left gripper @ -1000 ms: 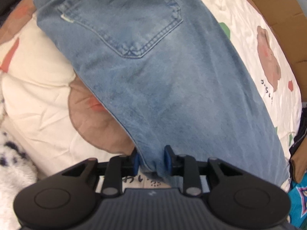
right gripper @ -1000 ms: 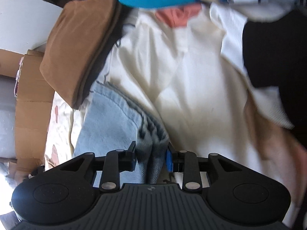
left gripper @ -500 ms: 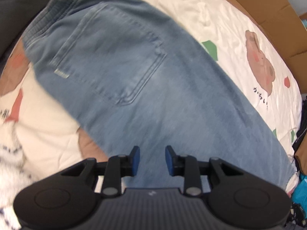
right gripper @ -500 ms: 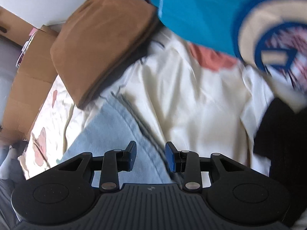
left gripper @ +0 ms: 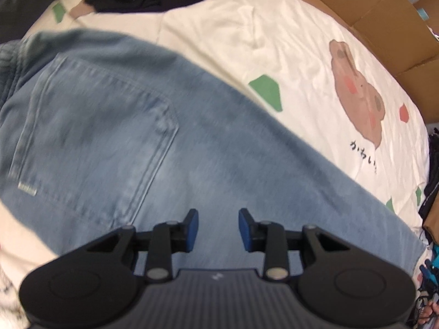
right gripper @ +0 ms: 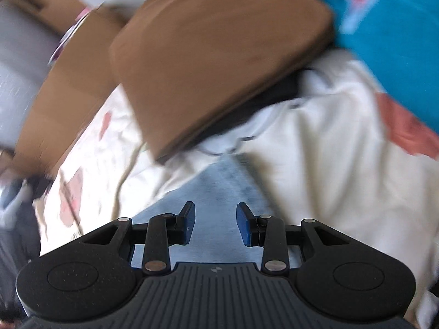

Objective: Fold clothes
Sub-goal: 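Open both grippers to release the jeans onto the sheet, then press both open grippers along the jeans to flatten them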

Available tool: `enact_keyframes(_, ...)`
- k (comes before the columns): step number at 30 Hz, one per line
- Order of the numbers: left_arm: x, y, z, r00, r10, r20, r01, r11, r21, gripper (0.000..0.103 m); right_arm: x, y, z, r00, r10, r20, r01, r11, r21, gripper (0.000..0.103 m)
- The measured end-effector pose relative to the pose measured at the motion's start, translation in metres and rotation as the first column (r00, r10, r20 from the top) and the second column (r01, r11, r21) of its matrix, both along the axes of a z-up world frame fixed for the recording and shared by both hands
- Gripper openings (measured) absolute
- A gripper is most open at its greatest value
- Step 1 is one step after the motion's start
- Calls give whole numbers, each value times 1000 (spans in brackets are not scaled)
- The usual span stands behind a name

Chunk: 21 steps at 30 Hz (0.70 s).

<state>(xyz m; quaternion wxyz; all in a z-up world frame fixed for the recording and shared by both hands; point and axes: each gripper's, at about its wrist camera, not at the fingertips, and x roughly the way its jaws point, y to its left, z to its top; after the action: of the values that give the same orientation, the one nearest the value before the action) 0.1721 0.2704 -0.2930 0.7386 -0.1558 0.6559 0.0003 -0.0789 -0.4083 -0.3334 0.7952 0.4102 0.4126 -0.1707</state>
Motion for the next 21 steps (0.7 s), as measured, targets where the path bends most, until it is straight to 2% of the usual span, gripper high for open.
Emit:
enact_keyframes(6, 12, -11, -11, 998, -60, 35, 59, 998, 35, 35, 39, 30, 0, 990, 138, -1, -138, 990, -6, 35)
enact_keyframes(11, 24, -18, -25, 992, -106, 73, 99, 991, 93, 37, 70, 68, 1, 964, 266, 2, -266, 963, -33, 35)
enact_keyframes(13, 26, -18, -27, 990, -107, 92, 92, 984, 153, 37, 81, 88, 3, 949, 317, 7, -316, 948, -43, 37)
enact_keyframes(14, 27, -16, -26, 988, -110, 105, 90, 980, 177, 37, 87, 98, 4, 940, 341, 10, -340, 939, -46, 41)
enact_keyframes(16, 29, -10, -25, 985, -111, 133, 82, 975, 206, 38, 97, 118, 4, 920, 391, 7, -390, 920, -49, 43)
enact_keyframes(21, 40, 2, -29, 972, -140, 187, 88, 961, 262, 38, 121, 176, 1, 841, 540, -19, -540, 838, -75, 44)
